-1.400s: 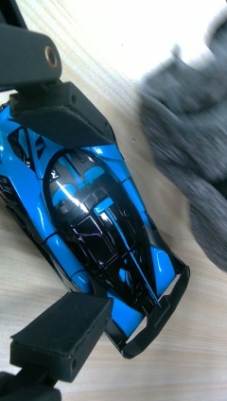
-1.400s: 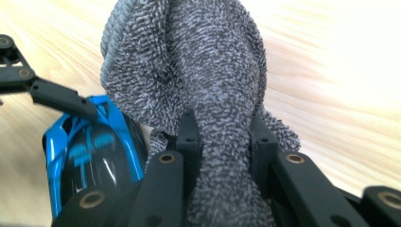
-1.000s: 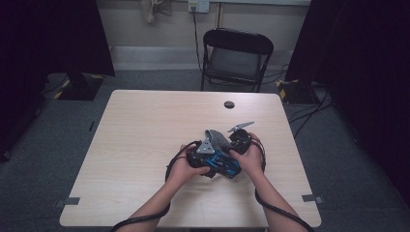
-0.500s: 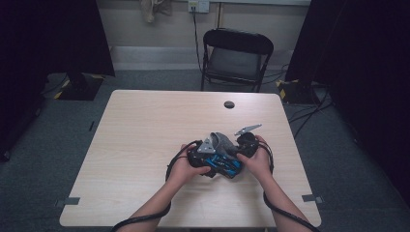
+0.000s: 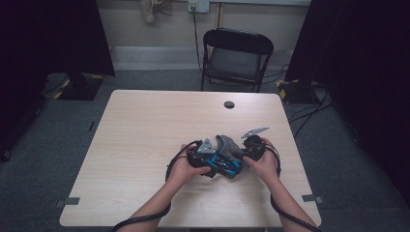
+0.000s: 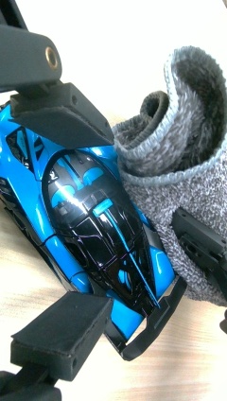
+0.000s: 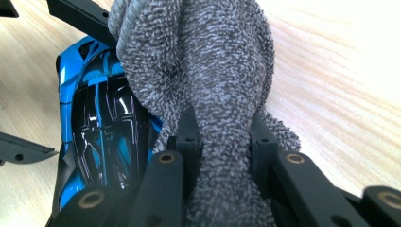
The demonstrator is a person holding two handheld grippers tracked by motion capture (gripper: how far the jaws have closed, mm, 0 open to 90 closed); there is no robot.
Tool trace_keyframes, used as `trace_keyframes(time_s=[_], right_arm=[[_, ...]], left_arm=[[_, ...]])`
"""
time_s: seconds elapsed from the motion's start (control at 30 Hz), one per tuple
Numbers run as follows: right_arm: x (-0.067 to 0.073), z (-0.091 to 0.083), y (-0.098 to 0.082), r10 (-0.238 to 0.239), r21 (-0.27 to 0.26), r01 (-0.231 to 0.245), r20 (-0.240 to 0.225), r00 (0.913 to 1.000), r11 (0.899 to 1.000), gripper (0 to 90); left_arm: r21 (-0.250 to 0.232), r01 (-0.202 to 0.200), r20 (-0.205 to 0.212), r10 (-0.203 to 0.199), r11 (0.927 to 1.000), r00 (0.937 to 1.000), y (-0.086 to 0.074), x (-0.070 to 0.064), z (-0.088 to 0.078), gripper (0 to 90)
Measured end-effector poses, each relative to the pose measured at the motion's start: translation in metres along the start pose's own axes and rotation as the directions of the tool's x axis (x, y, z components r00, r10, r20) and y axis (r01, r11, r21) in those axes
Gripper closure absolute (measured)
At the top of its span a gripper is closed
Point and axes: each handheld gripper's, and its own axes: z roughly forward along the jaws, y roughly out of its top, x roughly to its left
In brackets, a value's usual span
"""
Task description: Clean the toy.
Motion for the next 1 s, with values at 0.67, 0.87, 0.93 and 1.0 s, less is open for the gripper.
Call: trace_keyframes(time_s=[0.67, 0.87, 0.93, 1.0], right_arm=[[-0.007, -0.016, -0.016, 0.009, 0.013, -0.009, -0.002, 1.0000, 1.000, 72.6], [-0.008, -0.022, -0.022, 0.018, 0.018, -0.018, -0.003, 0.9998, 1.000, 72.6], [-0.008, -0.024, -0.024, 0.019, 0.016, -0.018, -0.003, 0.9998, 1.000, 72.6], [-0.009, -0.025, -0.026, 0.020, 0.017, -0.020, -0.005, 0.9998, 1.000, 72.6]], left_arm=[[-0.004, -0.001, 0.002, 0.001, 1.0000, 1.0000, 0.000, 0.000, 0.000, 19.4], [-0.003, -0.002, 0.000, 0.002, 1.0000, 1.0000, 0.000, 0.000, 0.000, 19.4], [-0.003, -0.003, -0.001, 0.003, 1.0000, 1.0000, 0.000, 0.000, 0.000, 19.4], [-0.006, -0.002, 0.000, 0.002, 1.0000, 1.0000, 0.000, 0.000, 0.000, 19.4]])
